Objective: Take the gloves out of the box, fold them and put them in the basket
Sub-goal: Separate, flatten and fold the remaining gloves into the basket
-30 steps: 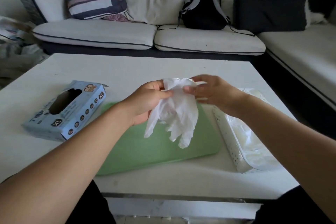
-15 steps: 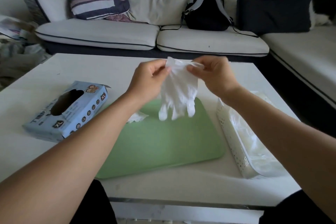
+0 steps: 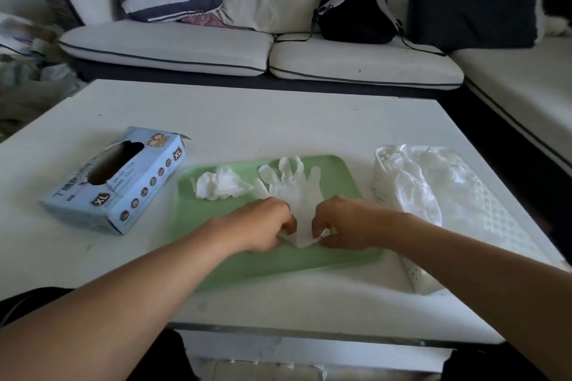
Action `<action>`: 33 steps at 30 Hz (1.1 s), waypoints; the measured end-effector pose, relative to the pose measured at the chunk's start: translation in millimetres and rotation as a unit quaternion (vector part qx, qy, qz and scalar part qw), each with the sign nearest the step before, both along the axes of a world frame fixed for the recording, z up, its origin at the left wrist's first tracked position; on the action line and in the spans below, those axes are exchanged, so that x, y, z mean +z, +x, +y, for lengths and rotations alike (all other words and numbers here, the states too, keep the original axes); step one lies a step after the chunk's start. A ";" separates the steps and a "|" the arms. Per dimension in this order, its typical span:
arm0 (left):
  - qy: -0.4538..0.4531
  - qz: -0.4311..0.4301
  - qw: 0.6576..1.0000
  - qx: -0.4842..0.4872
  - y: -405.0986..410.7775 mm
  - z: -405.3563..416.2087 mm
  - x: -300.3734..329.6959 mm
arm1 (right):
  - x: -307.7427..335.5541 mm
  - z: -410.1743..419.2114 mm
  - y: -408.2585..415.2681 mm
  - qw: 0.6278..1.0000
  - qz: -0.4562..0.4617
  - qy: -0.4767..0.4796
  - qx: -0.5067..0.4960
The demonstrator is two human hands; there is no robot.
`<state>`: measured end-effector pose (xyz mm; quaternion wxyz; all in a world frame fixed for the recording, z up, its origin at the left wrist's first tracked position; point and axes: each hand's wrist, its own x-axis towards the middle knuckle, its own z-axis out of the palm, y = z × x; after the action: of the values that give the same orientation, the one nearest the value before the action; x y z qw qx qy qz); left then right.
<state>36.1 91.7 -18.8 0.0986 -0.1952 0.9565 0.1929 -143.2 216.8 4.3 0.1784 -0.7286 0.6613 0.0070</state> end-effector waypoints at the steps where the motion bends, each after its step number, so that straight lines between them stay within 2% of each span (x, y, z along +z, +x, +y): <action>1: 0.008 -0.005 1.000 -0.009 0.8 5.0 3.7 | 1.7 -0.1 1.0 1.000 -0.002 0.003 0.005; 6: -0.033 -0.090 0.992 -0.079 8.2 22.0 24.2 | 9.2 -5.5 2.8 0.996 -0.025 0.086 0.025; 11: 0.015 -0.146 0.988 -0.058 10.5 29.0 55.9 | 7.9 -20.2 -0.8 0.997 -0.061 0.021 -0.044; 13: -0.003 -0.113 0.994 -0.002 10.6 16.4 61.3 | -1.4 -23.8 2.3 0.998 -0.015 0.033 -0.056; 14: -0.044 -0.089 0.994 0.048 13.4 3.9 61.9 | -5.4 -26.0 6.9 0.998 0.015 0.047 -0.049; 16: -0.150 -0.054 0.971 0.178 19.6 -25.4 58.0 | -9.4 -29.3 13.0 0.995 0.052 0.075 -0.035; 18: -0.174 -0.057 0.941 0.284 30.8 -53.5 49.8 | -6.8 -33.7 15.2 0.994 0.050 0.084 -0.038; 21: -0.105 -0.110 0.932 0.330 43.2 -76.4 29.8 | 1.3 -37.2 16.0 0.997 0.030 0.069 -0.030; 25: -0.091 -0.002 0.937 0.337 52.4 -91.9 6.9 | 6.9 -38.4 13.1 0.998 -0.049 -0.022 -0.035; 28: -0.083 0.057 0.931 0.351 54.5 -95.5 27.4 | 11.6 -36.8 11.6 0.992 -0.091 -0.069 -0.059; 29: -0.039 0.100 0.927 0.359 53.7 -94.9 37.4 | 12.4 -37.1 11.9 0.988 -0.110 -0.081 -0.072; 31: 0.119 0.208 0.902 0.359 50.2 -84.8 61.3 | 18.0 -39.8 15.9 0.972 -0.174 -0.108 -0.113; 32: 0.203 0.248 0.882 0.345 48.1 -75.5 74.4 | 21.8 -42.3 18.4 0.951 -0.242 -0.116 -0.151; 33: 0.273 0.276 0.865 0.319 46.0 -66.2 84.8 | 25.7 -44.6 20.1 0.912 -0.341 -0.104 -0.202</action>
<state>82.0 25.5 66.0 -0.1869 -0.3937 0.7396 0.5129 -123.1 172.3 30.0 0.3138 -0.5517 0.6907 -0.3467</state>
